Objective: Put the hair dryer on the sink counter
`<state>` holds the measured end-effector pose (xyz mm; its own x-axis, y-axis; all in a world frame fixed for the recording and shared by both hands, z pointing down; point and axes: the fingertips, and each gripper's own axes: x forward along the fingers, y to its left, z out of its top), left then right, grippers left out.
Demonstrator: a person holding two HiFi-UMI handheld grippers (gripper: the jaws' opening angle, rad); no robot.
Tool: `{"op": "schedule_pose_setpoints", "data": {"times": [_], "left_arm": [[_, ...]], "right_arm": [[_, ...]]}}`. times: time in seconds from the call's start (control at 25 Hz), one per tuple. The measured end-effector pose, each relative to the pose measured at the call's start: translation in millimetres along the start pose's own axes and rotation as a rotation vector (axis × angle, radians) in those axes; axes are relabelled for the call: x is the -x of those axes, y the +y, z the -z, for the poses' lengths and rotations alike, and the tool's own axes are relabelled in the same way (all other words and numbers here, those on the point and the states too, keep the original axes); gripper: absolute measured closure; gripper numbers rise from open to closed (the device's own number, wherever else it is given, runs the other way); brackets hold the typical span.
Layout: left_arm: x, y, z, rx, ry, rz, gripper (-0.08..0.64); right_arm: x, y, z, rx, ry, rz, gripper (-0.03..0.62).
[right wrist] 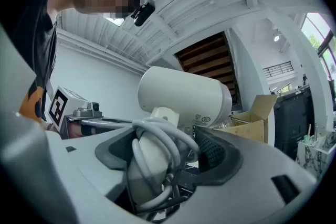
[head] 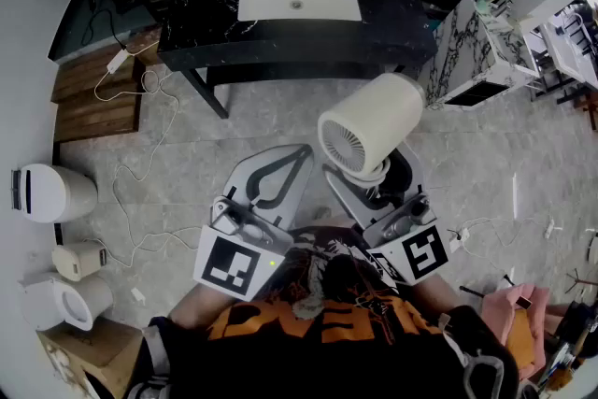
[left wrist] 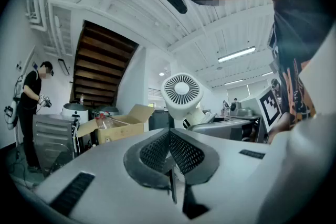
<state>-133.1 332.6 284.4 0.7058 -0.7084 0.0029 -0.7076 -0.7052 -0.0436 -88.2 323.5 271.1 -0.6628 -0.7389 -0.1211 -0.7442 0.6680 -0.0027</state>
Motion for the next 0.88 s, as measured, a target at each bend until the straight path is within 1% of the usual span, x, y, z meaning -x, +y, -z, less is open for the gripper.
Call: {"op": "schedule_pose_setpoints", "data": {"times": [0.12,0.4,0.6,0.76,0.88], "left_arm": [[3,4,0,0.002,-0.002,-0.001,0.537],[13,9,3,0.000,-0.008,0.005,0.537],[23,17,-1,0.017,-0.035,-0.009,0.537],[29,21,4,0.024,-0.032,-0.009,0.537],[29,26,5,0.031,-0.038,-0.007,0.537]], "right_arm": [[0,3,9,0.019,0.026,-0.019,0.245],[-4,13,12,0.026,0.027,-0.012,0.245],[-9,19,4,0.010,-0.013,0.002,0.245],[-12,26,3,0.008,-0.025,0.004,0.245],[-16,27,0,-0.006,-0.037,0.025,0.245]]}}
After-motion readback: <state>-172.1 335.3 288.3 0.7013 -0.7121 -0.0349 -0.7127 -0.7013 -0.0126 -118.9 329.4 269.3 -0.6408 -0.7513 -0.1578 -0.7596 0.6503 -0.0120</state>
